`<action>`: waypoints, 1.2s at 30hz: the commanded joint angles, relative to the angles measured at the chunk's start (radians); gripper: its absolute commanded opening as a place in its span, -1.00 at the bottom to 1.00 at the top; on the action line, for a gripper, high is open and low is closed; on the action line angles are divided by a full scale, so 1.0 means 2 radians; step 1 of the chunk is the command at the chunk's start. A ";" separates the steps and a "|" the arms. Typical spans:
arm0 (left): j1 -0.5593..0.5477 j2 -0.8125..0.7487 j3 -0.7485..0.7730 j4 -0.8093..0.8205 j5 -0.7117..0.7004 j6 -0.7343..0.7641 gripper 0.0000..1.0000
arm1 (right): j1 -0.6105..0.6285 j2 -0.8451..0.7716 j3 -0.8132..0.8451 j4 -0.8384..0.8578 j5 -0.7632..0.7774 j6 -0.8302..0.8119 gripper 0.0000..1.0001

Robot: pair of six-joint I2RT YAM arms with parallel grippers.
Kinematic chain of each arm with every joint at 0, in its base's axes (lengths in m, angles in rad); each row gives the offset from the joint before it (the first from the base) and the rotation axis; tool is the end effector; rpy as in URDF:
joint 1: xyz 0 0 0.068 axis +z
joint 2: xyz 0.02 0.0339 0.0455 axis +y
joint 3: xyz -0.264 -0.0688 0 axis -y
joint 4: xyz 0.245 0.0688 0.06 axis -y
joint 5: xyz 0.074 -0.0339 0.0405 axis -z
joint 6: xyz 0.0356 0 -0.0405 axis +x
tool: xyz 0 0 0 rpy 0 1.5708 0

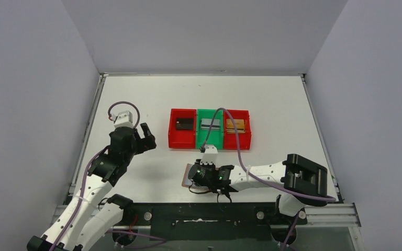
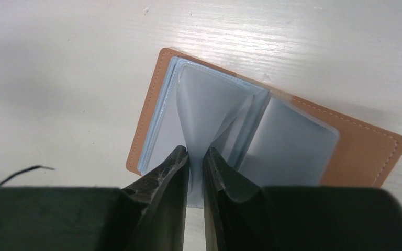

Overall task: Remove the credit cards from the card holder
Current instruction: Remove the credit card from the card holder.

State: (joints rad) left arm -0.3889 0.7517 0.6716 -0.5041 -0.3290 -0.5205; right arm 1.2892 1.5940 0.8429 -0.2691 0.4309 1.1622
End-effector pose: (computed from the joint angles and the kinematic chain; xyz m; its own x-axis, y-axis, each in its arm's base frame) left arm 0.1580 -0.0523 0.2746 -0.4972 -0.3049 -0.8123 -0.1588 0.9524 -0.2602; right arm 0.0981 0.2858 0.1635 -0.8393 0.0991 -0.5345 -0.1053 0.9350 0.3387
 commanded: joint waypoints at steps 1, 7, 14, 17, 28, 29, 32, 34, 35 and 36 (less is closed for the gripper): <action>0.003 -0.010 -0.016 0.047 0.117 -0.021 0.83 | 0.000 -0.043 -0.042 0.117 -0.006 -0.025 -0.70; 0.002 0.005 -0.087 0.165 0.328 -0.105 0.66 | 0.000 -0.080 -0.129 0.251 -0.035 -0.046 -0.75; -0.036 0.074 -0.125 0.286 0.410 -0.165 0.62 | -0.003 -0.107 -0.212 0.379 -0.048 -0.047 -0.72; -0.082 0.111 -0.117 0.301 0.382 -0.175 0.62 | -0.005 -0.112 -0.223 0.389 -0.047 -0.045 -0.71; -0.169 0.248 -0.096 0.338 0.319 -0.214 0.43 | -0.007 -0.115 -0.235 0.397 -0.050 -0.043 -0.70; -0.173 0.258 -0.094 0.341 0.316 -0.216 0.40 | -0.007 -0.114 -0.235 0.396 -0.050 -0.043 -0.70; -0.184 0.277 -0.083 0.341 0.308 -0.213 0.32 | -0.007 -0.114 -0.234 0.396 -0.050 -0.043 -0.69; -0.190 0.288 -0.078 0.337 0.302 -0.211 0.20 | -0.007 -0.114 -0.234 0.396 -0.051 -0.044 -0.69; -0.192 0.292 -0.076 0.336 0.301 -0.210 0.13 | -0.007 -0.114 -0.233 0.395 -0.050 -0.045 -0.69; -0.193 0.295 -0.074 0.334 0.300 -0.208 0.04 | -0.008 -0.113 -0.233 0.395 -0.051 -0.045 -0.68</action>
State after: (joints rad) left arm -0.7567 1.3182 0.4690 0.1093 0.3042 -0.9417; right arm 1.2816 1.3968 0.3752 0.4488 0.3058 1.0843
